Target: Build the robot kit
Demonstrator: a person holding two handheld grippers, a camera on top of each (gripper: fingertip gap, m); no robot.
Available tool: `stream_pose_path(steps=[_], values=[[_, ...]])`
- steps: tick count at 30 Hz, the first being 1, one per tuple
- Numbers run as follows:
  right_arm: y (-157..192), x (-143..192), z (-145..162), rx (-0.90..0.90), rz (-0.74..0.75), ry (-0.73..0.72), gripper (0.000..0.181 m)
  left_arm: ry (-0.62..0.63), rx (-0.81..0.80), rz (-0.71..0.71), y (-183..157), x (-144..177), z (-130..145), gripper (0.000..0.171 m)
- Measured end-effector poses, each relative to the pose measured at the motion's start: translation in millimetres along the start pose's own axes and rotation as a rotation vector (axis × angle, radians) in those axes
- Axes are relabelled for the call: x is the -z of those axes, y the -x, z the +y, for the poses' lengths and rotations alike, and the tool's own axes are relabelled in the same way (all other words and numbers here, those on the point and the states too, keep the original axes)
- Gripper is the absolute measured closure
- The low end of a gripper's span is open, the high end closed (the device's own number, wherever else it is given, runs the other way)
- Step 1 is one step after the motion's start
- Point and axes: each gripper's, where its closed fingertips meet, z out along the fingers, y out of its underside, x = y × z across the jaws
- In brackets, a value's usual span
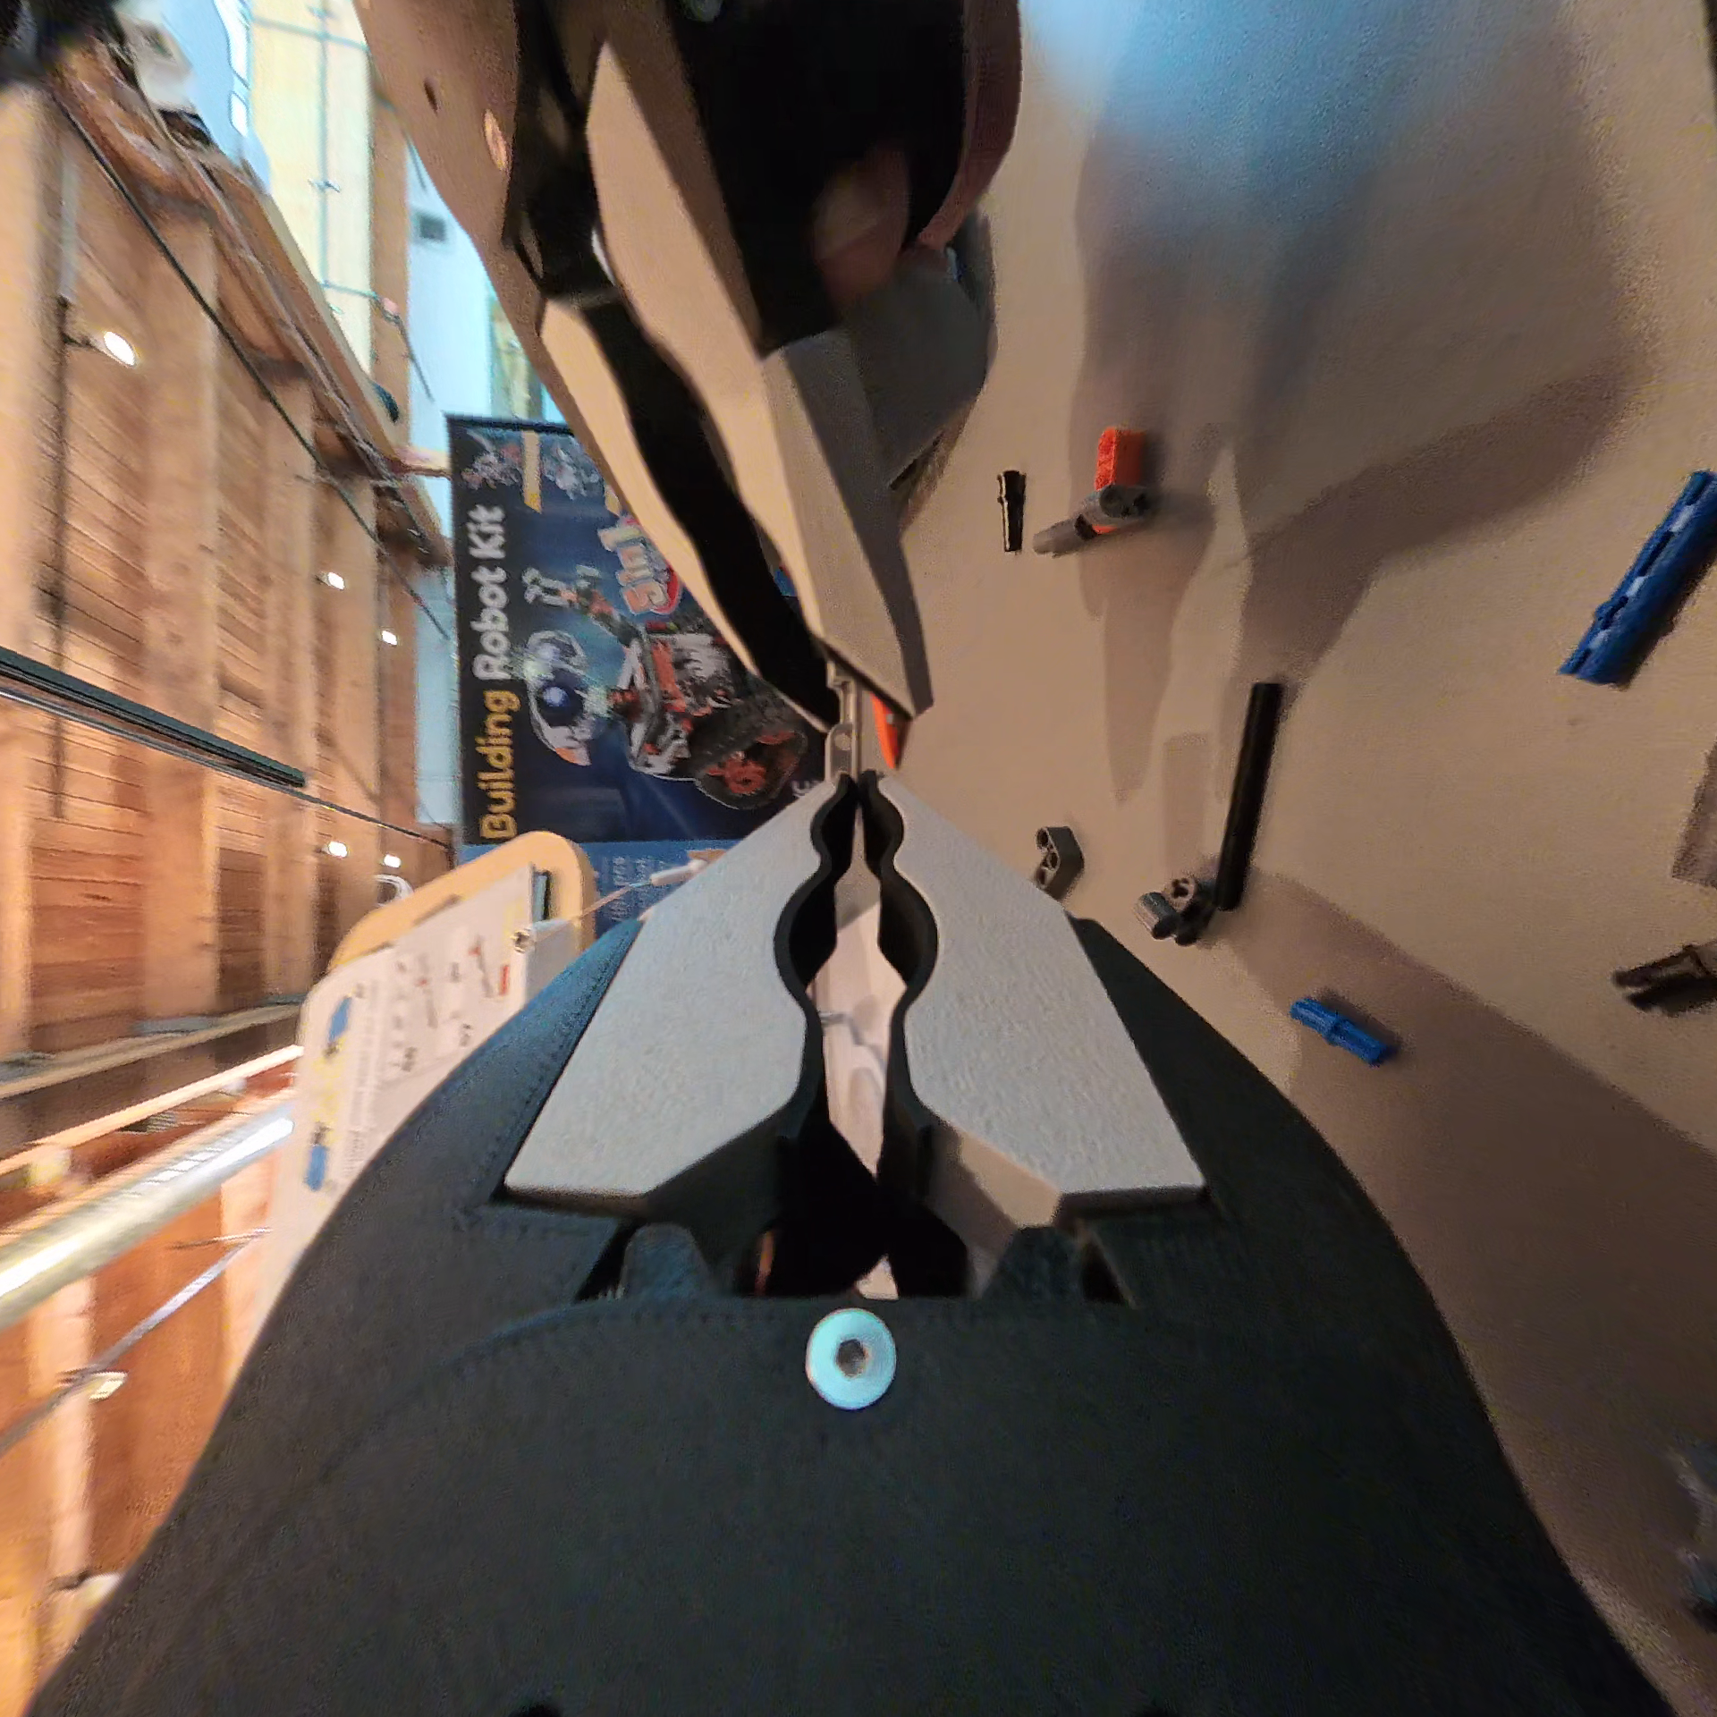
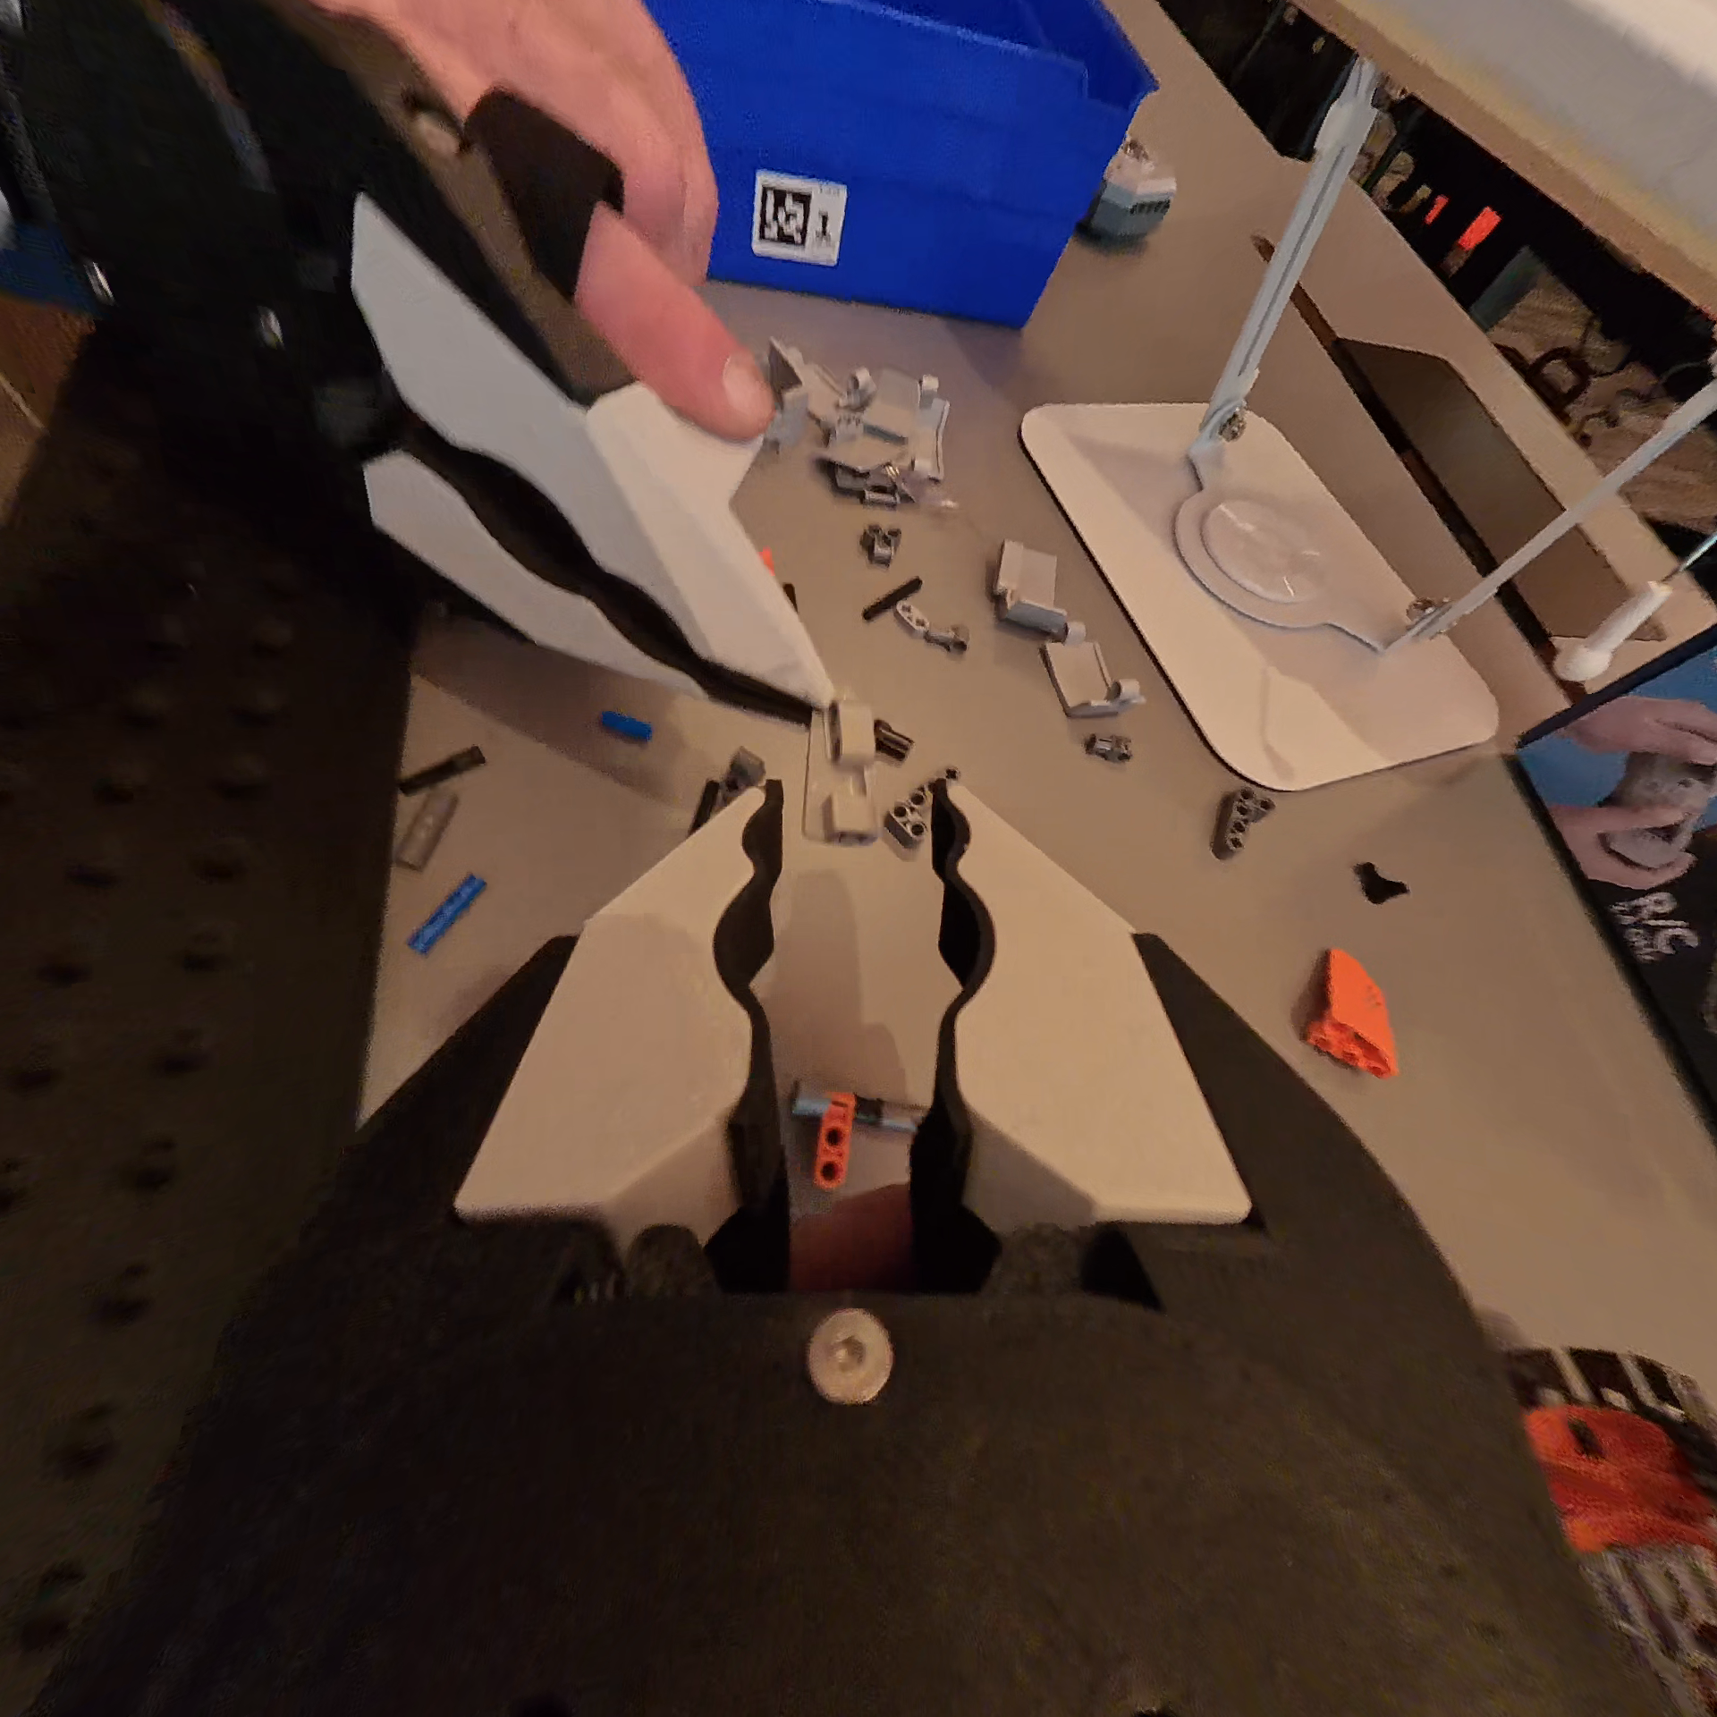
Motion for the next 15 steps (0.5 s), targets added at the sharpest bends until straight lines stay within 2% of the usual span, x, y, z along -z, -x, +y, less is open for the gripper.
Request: stream_pose_path(steps=[4,8,15], values=[[1,3,-9,-0.072,-0.035,-0.061,0.167,-0.007,-0.101,-0.114,12,5,-4,0.171],[2,5,-15,-0.036,-0.008,-0.078,0.168,-0.017,-0.155,-0.171,16,8,-4,0.171],[0,10,-25,0.072,0.054,-0.140,0.168,-0.029,-0.118,-0.218,26,12,-6,0.171]])
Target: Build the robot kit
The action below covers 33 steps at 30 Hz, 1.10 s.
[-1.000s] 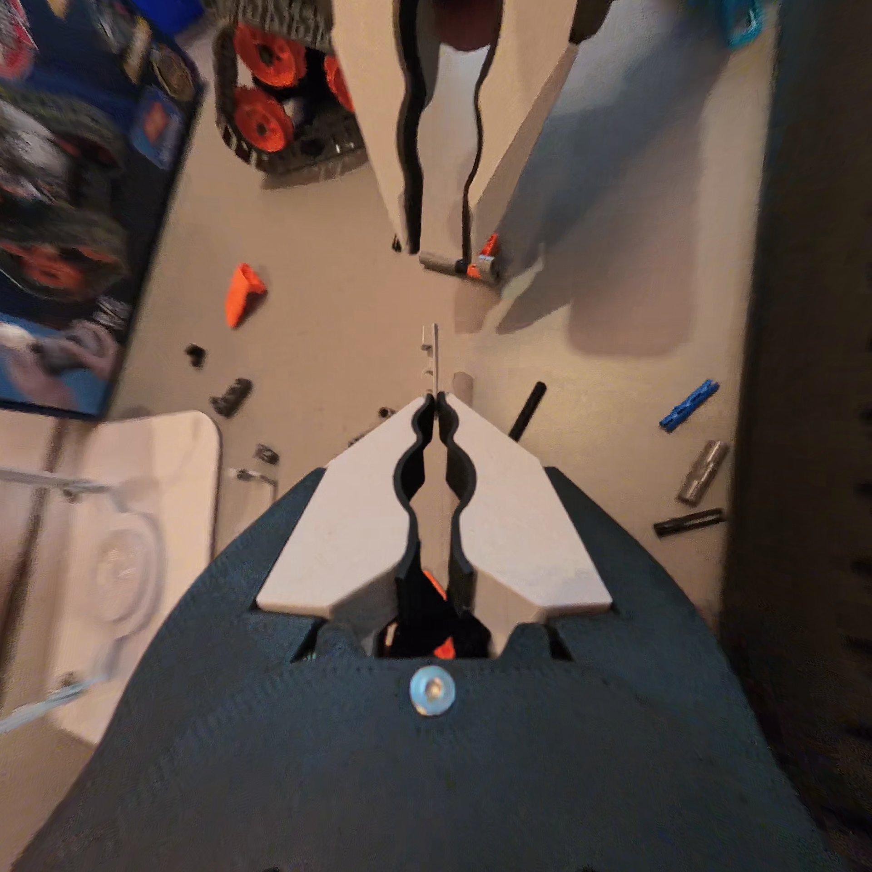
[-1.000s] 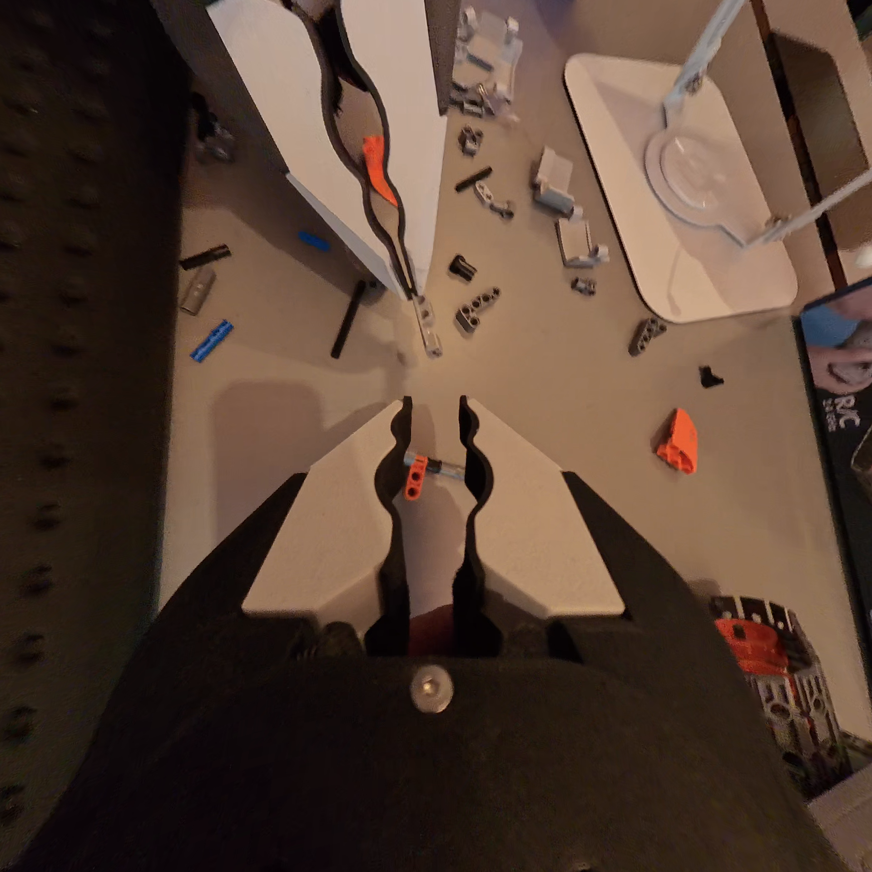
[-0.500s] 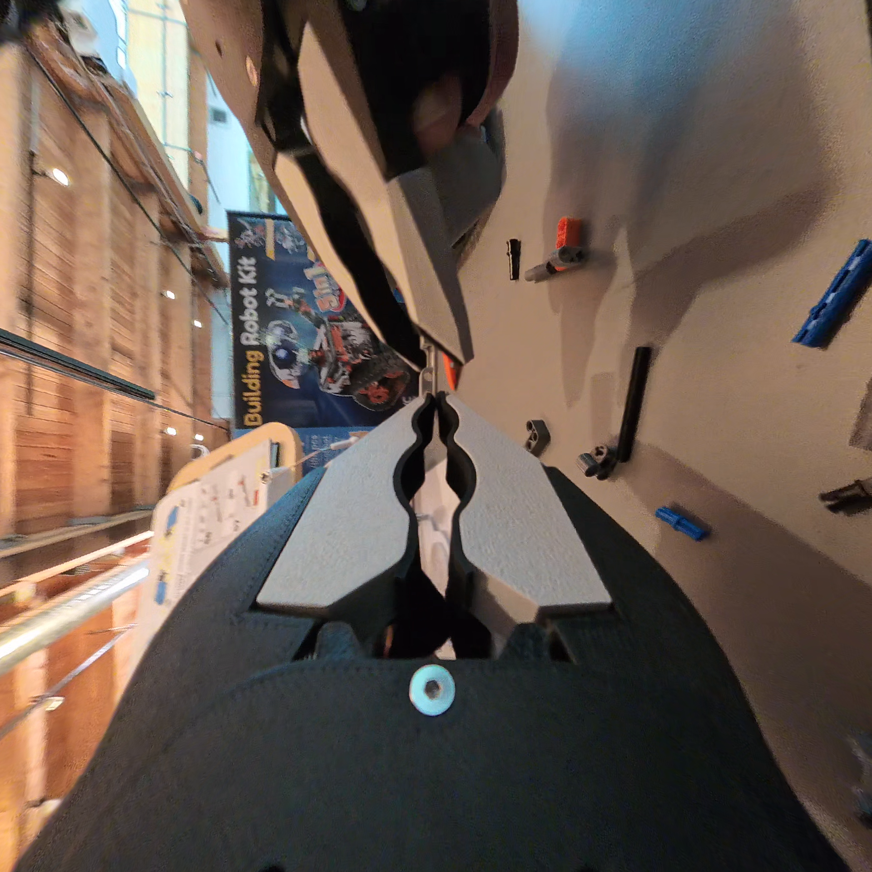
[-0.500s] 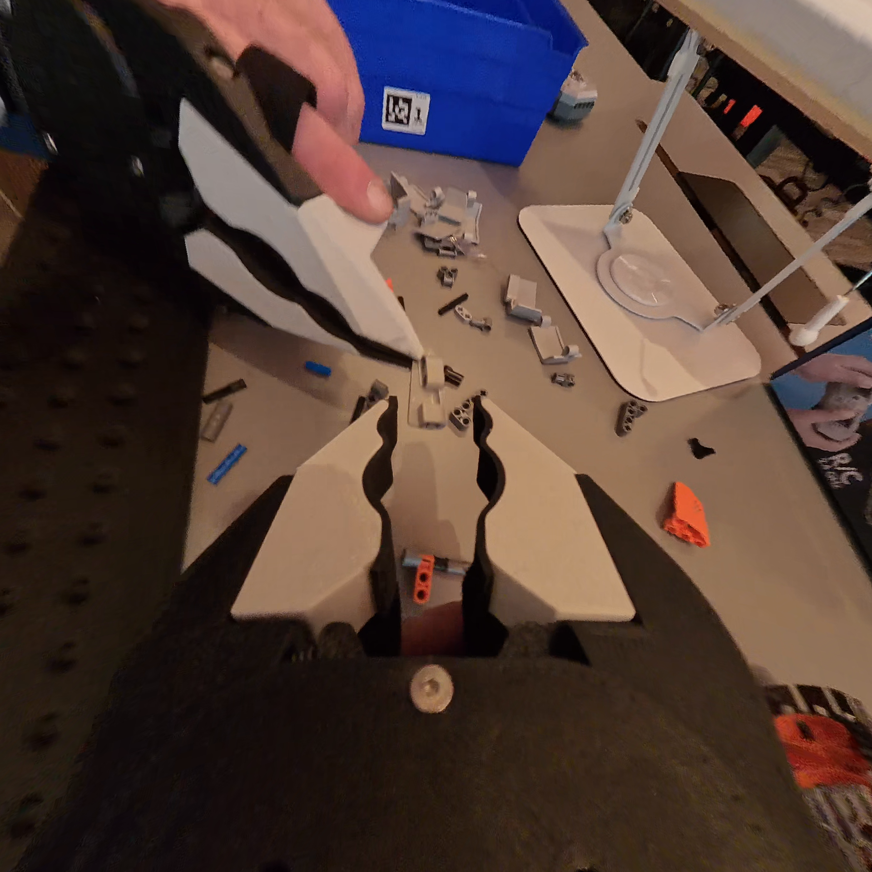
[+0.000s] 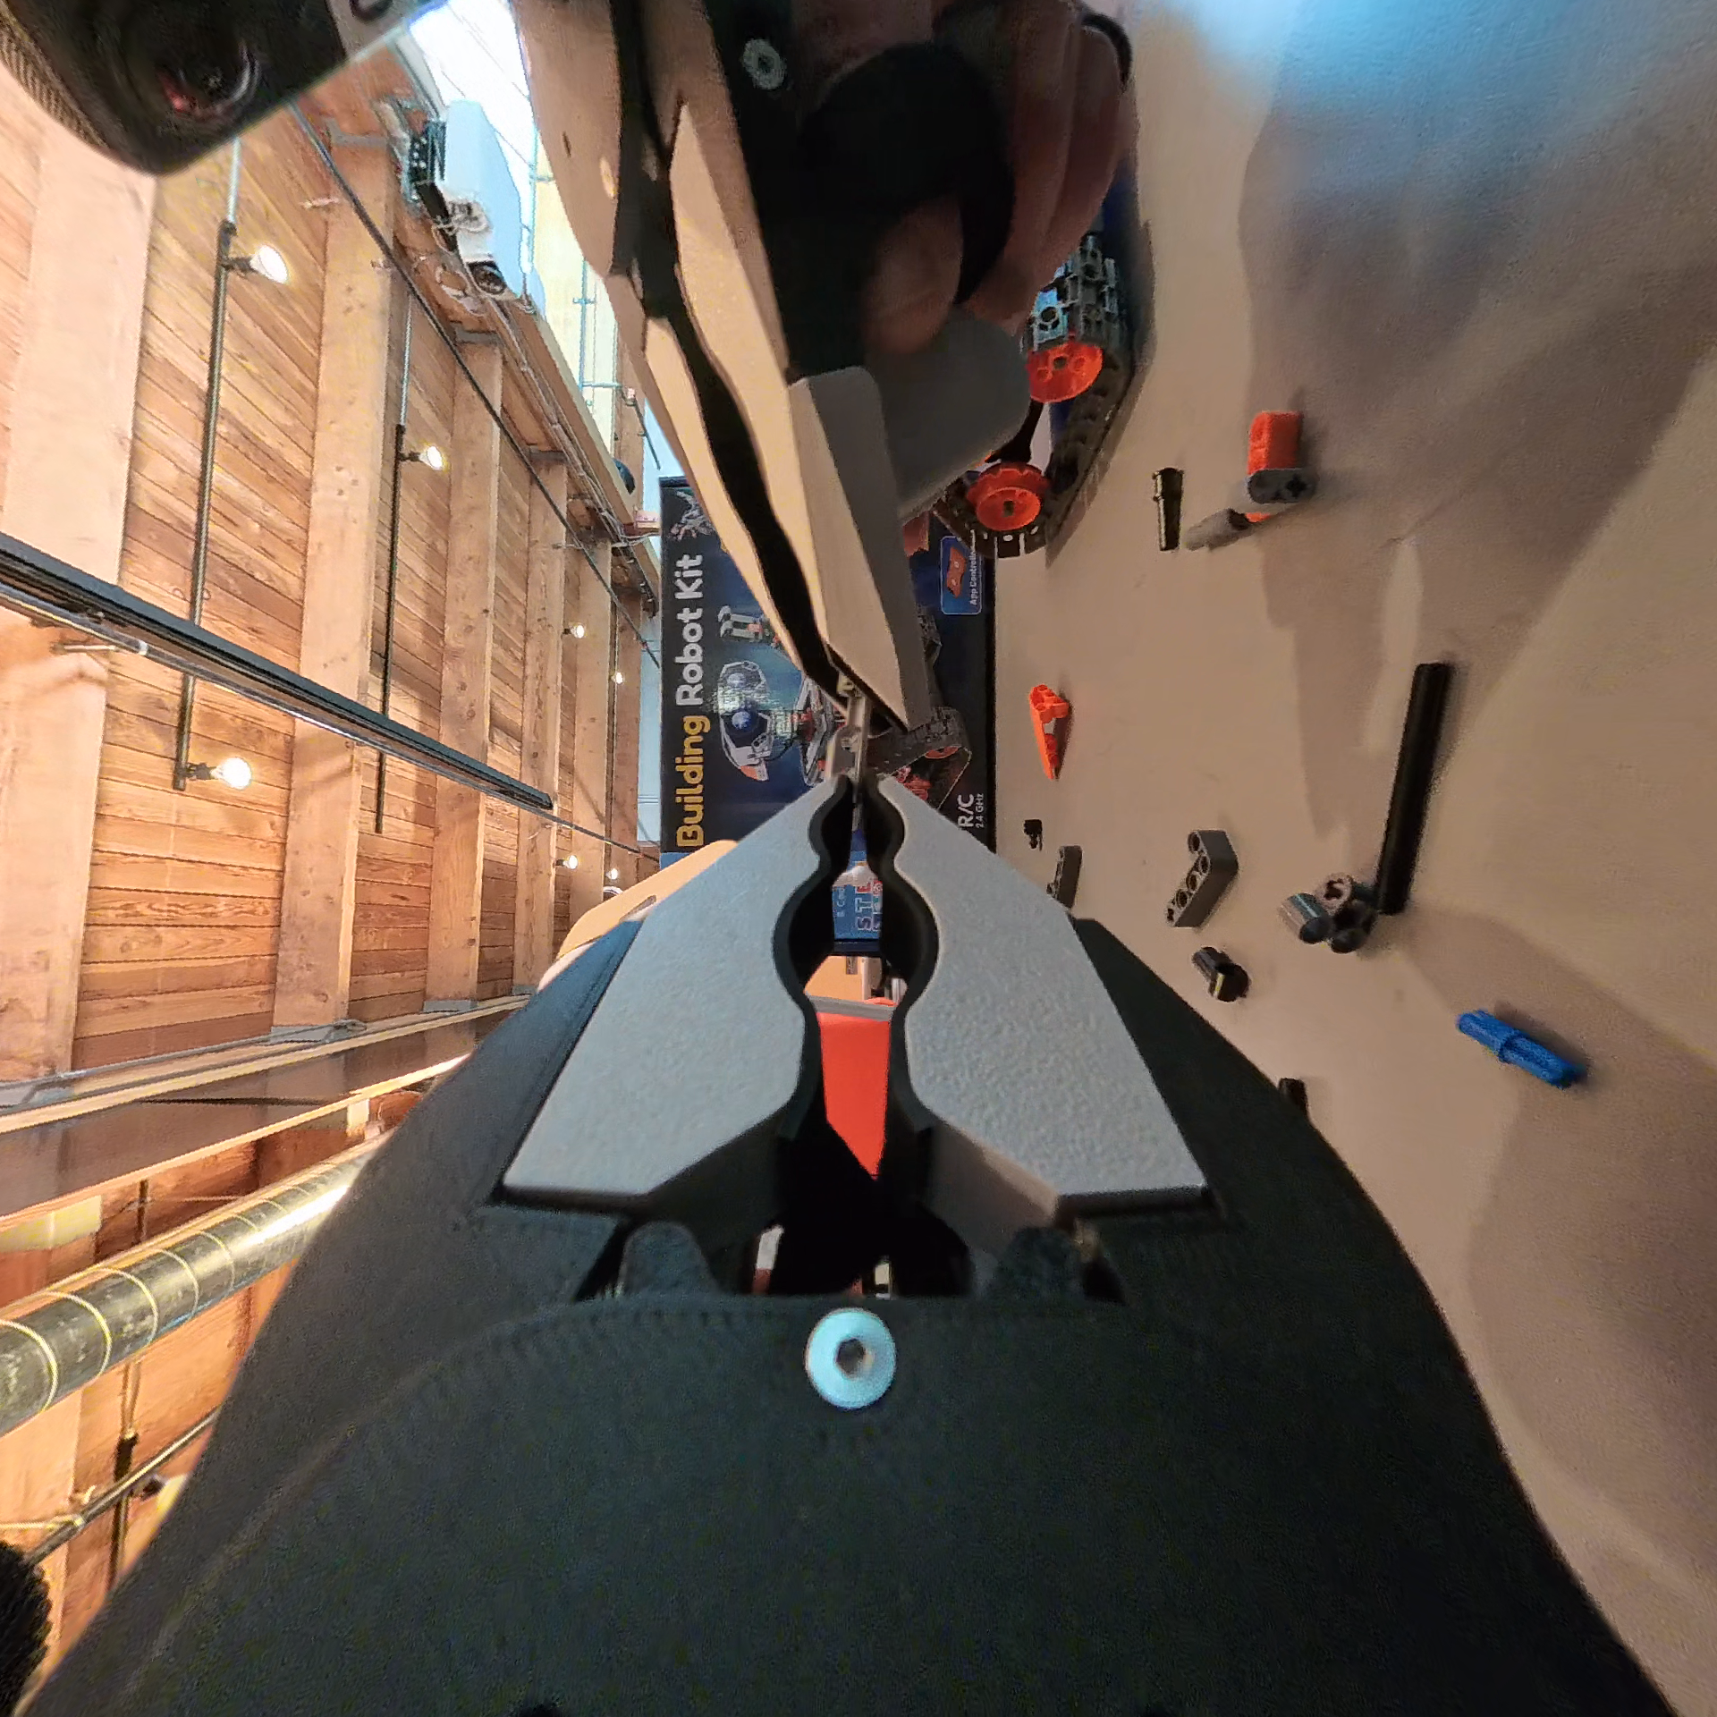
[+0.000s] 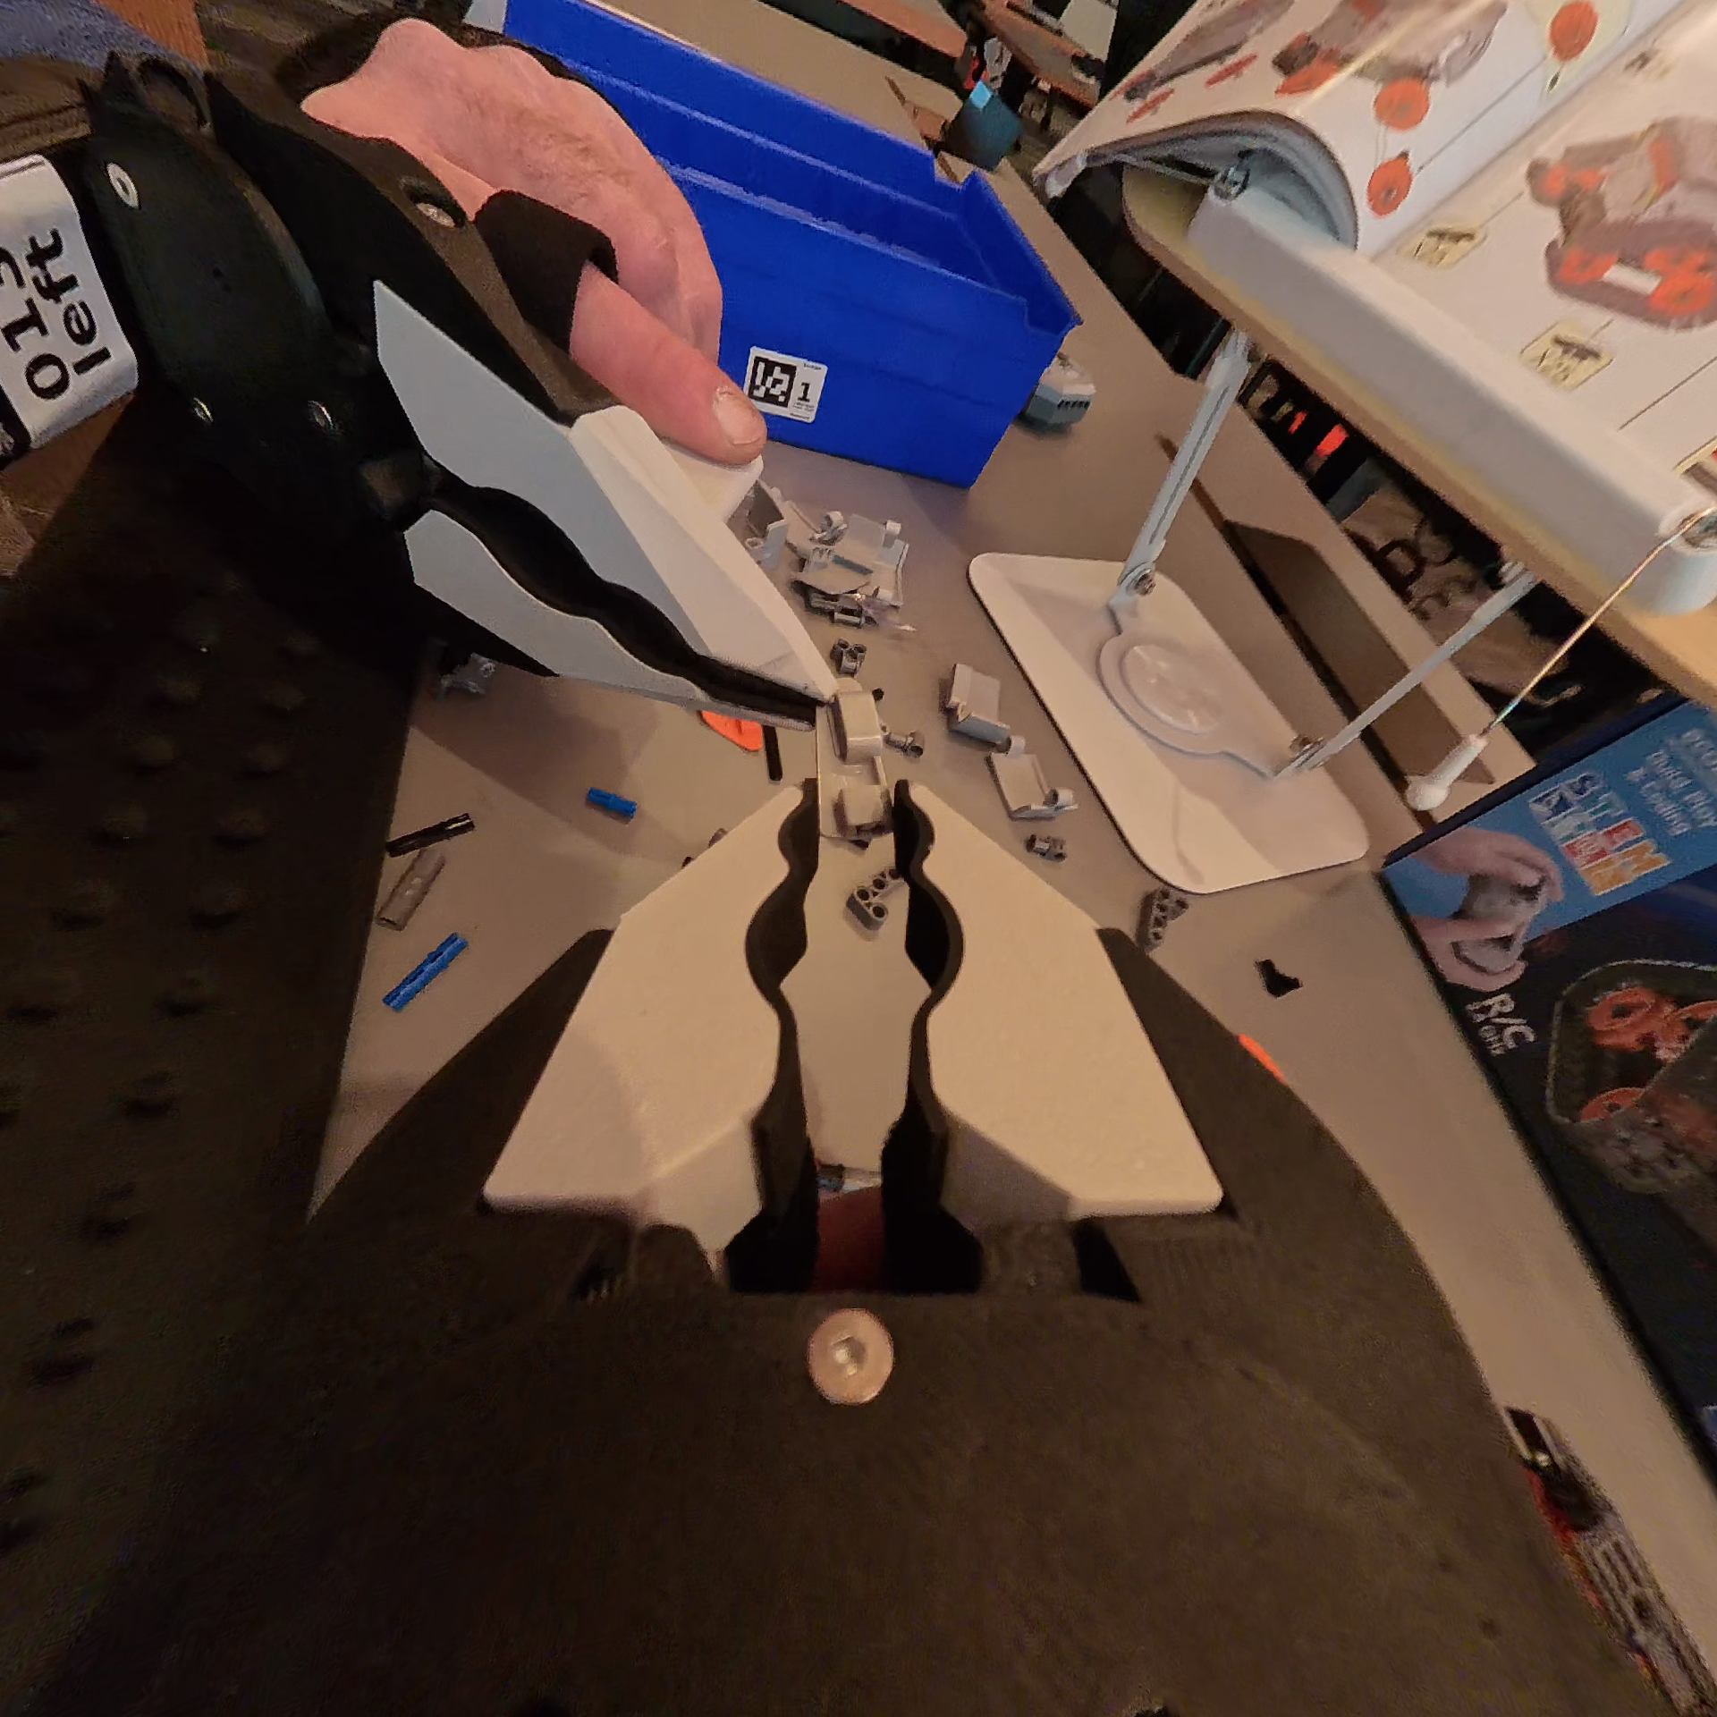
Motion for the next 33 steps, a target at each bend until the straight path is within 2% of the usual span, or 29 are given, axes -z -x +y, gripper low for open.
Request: stream_pose_path(steps=[2,4,6,8,12,18,28,33], values=[[-1,1,-2,0.038,0.022,-0.013,0.168,0.009,0.036,-0.027,6,1,2,0.164],[-3,2,-4,0.083,0.049,-0.016,0.168,-0.009,0.112,-0.059,16,5,1,0.150],[-5,3,-7,0.108,0.072,-0.034,0.168,-0.052,0.238,-0.085,31,11,-2,0.144],[-7,5,-10,0.133,0.096,-0.045,0.168,-0.043,0.316,-0.068,35,12,4,0.141],[-8,7,-15,0.181,0.128,-0.066,0.168,-0.046,0.513,0.035,26,7,14,0.142],[-10,10,-24,0.255,0.188,-0.103,0.168,-0.137,0.958,0.246,18,4,9,0.144],[-7,11,-30,0.295,0.202,-0.137,0.168,-0.283,1.387,0.419,27,6,-2,0.150],[-9,10,-32,0.375,0.267,-0.125,0.168,-0.326,1.555,0.490,27,5,-8,0.156]])
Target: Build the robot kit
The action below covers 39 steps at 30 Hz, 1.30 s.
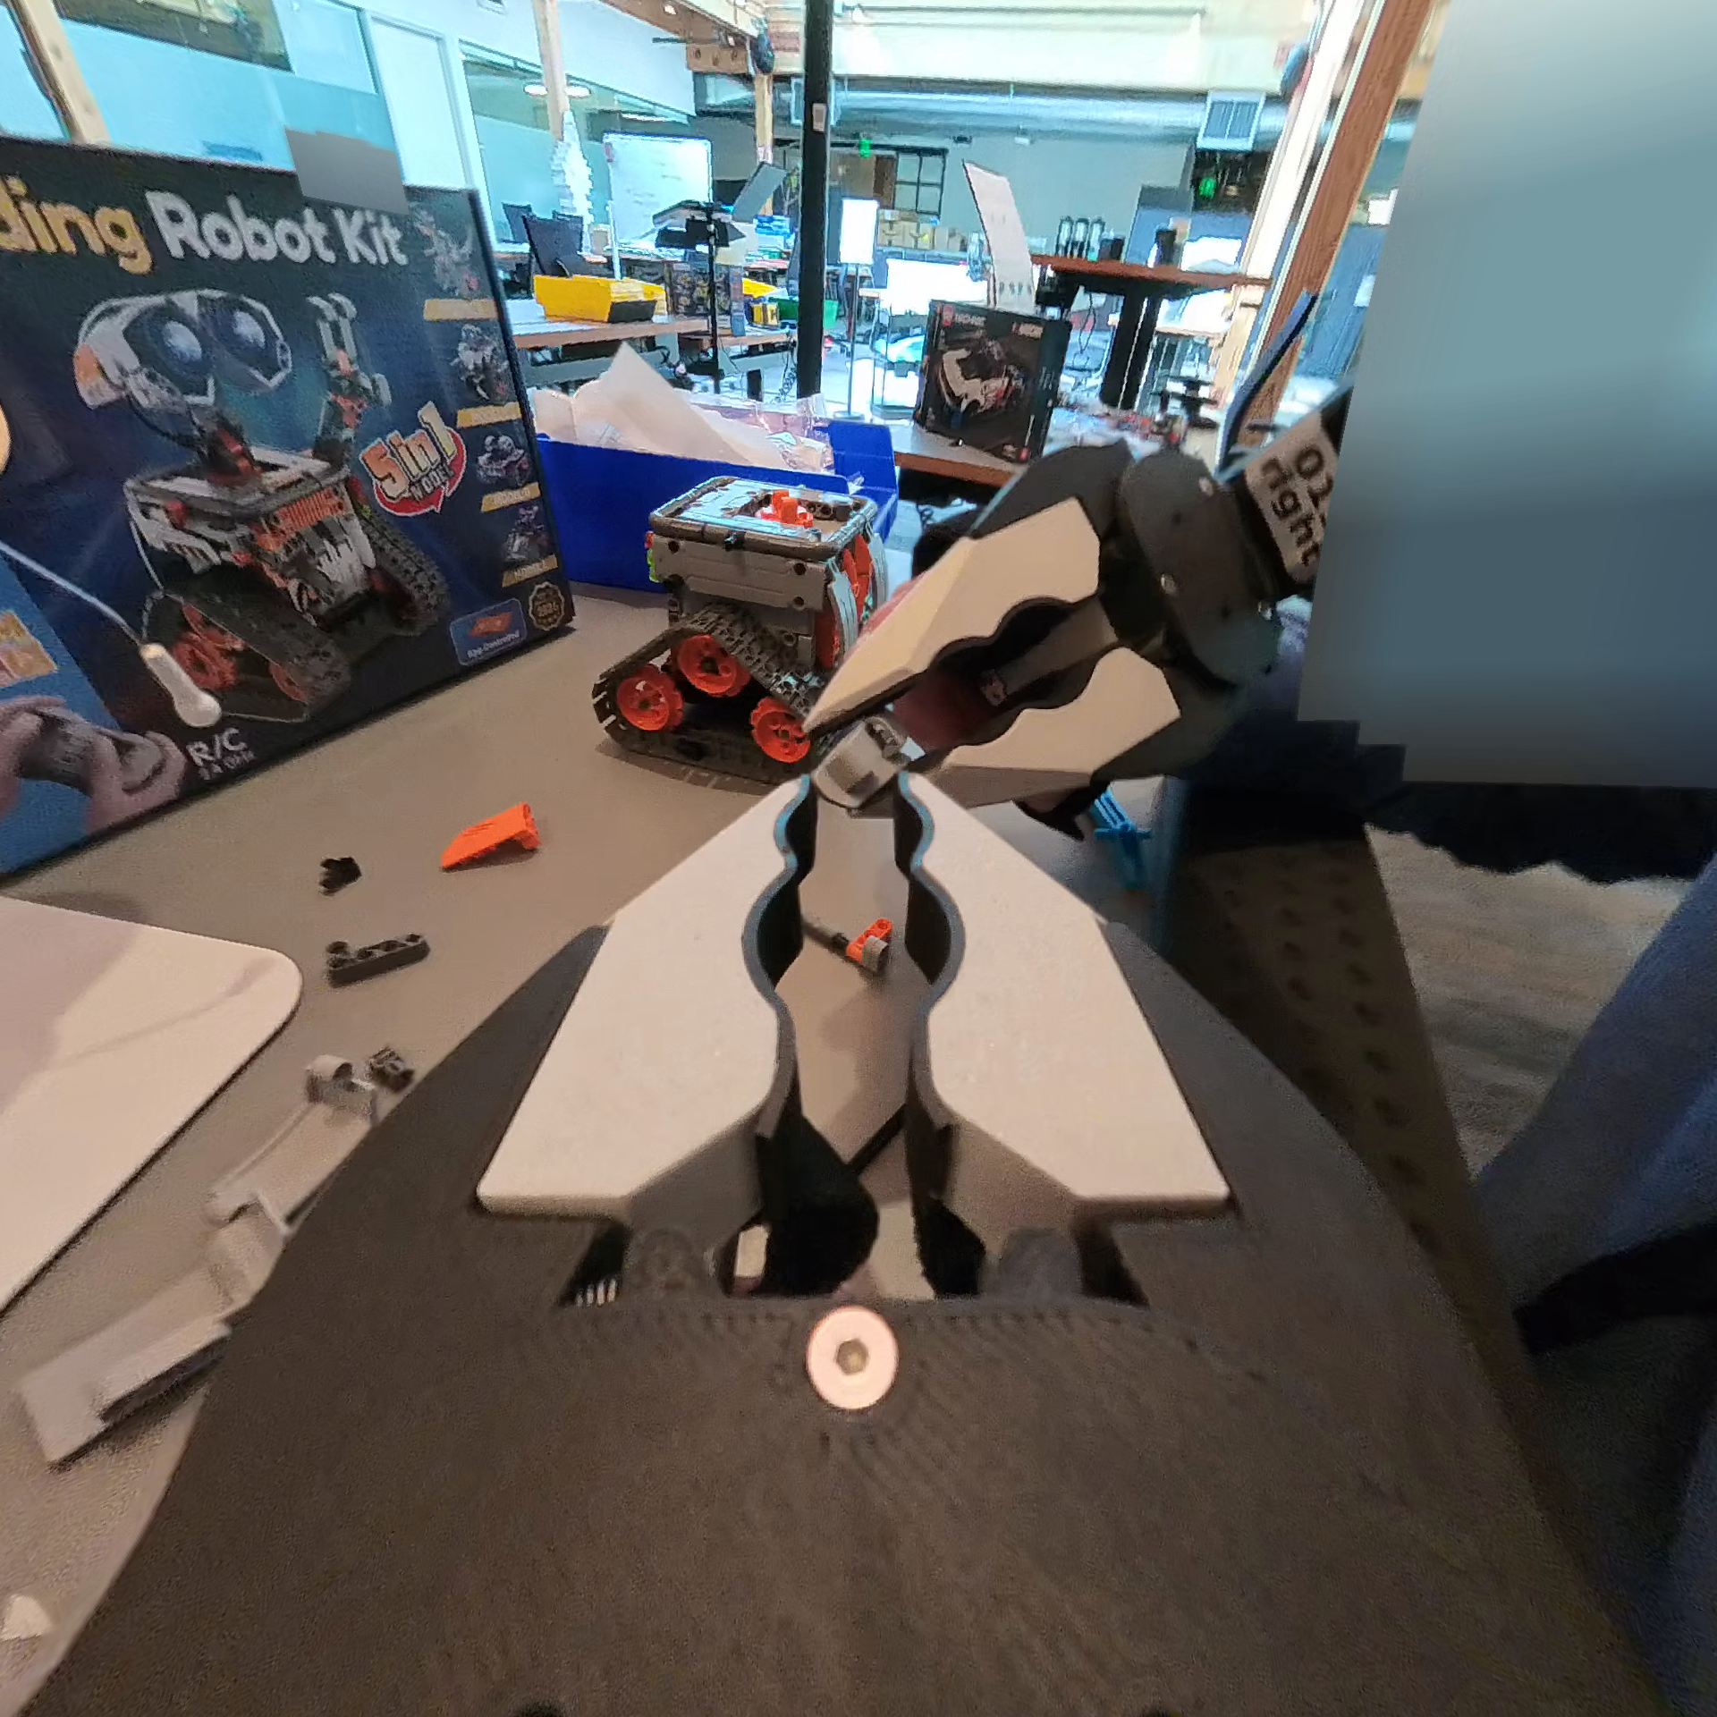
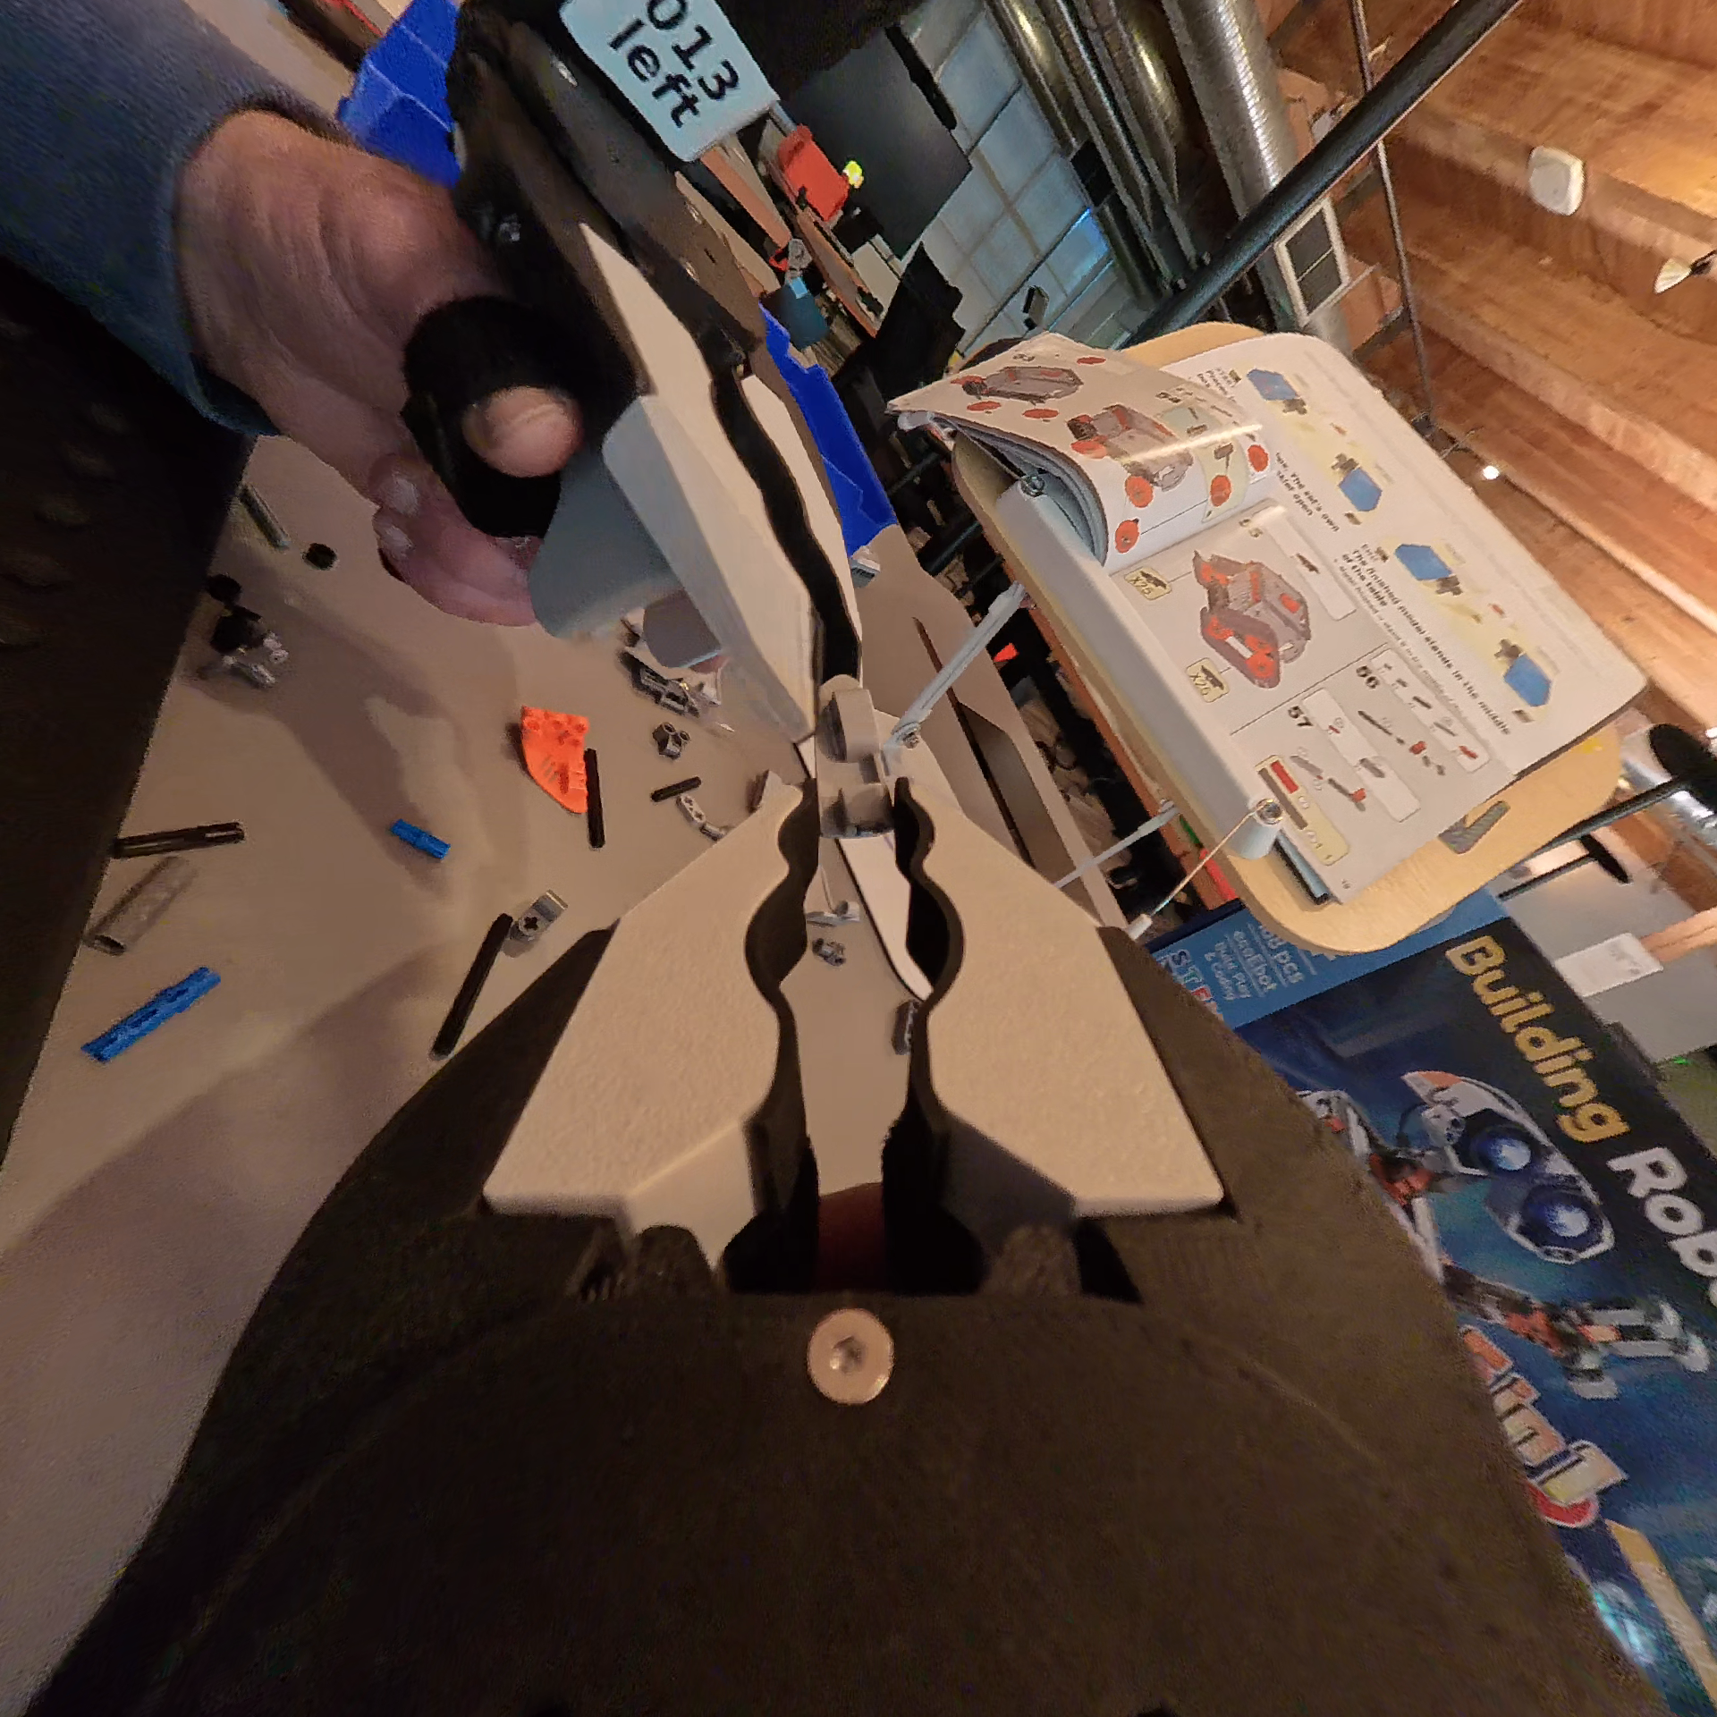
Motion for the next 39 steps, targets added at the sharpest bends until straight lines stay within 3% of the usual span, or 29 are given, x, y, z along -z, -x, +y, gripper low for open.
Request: stream_pose_path(steps=[5,20,28,36,39], values=[[-3,-3,-3,0.059,0.073,0.010,0.167,-0.058,0.131,0.018,3,-1,-4,0.161],[-10,-1,-2,-0.002,0.078,0.012,0.161,-0.128,0.149,-0.015,11,4,-13,0.166],[-15,3,3,-0.075,0.043,0.017,0.162,-0.115,0.085,-0.030,11,2,-10,0.166],[-27,10,8,-0.146,0.040,0.024,0.163,-0.077,-0.133,-0.090,9,-2,-5,0.166],[-28,12,7,-0.158,0.036,0.022,0.164,-0.074,-0.125,-0.083,9,-3,-4,0.166]])
